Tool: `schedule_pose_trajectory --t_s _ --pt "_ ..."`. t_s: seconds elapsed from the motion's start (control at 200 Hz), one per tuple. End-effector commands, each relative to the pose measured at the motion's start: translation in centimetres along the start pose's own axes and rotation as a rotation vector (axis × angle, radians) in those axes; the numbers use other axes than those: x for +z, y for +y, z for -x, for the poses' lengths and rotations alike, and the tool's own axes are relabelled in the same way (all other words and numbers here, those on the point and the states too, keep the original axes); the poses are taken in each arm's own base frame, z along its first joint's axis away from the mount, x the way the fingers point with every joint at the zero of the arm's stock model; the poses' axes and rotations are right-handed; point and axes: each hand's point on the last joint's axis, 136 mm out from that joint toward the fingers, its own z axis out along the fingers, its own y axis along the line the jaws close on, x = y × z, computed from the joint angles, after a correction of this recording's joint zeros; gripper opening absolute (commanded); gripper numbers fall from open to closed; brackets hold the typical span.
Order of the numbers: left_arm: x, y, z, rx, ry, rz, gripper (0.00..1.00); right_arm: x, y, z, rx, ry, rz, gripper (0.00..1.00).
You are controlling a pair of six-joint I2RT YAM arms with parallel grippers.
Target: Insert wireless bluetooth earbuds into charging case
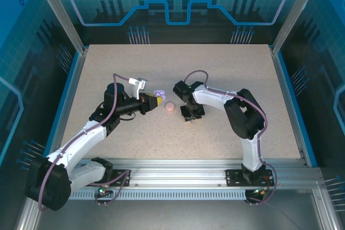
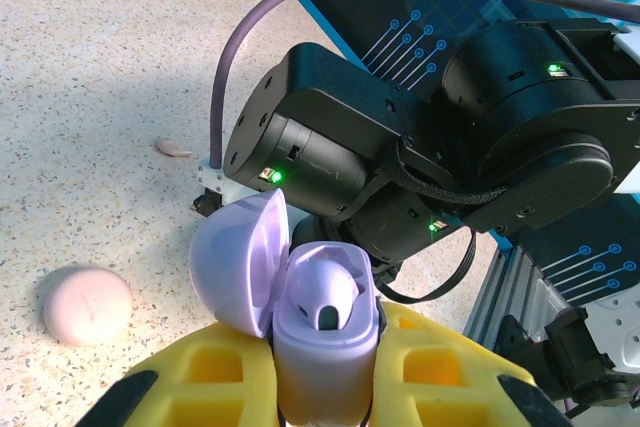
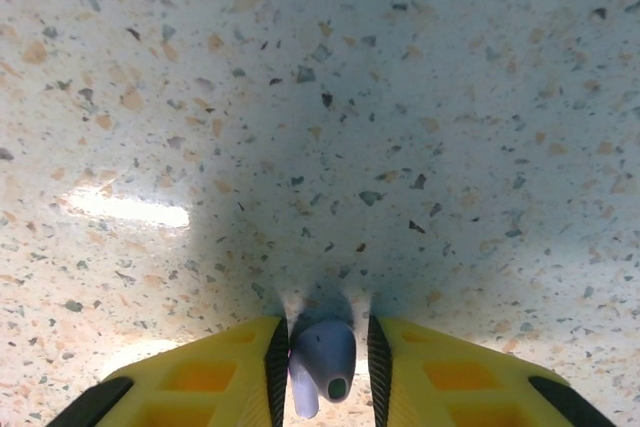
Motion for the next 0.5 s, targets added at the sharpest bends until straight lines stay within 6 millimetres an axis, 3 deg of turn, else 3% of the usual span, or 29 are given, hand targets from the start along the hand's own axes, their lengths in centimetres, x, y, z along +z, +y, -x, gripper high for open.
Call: schedule_pose_trajectory --t_s 0.0,0.495 --pt "-0.3 -0.43 0.03 0.008 -0.006 0.002 0.09 1.56 -0.58 -2.49 -0.01 0.103 -0.038 0.28" --pt "-0.2 -0.38 -0.02 0.007 -0.003 0.003 0.09 1.82 -1.45 -2.63 0.047 0.086 0.027 0.16"
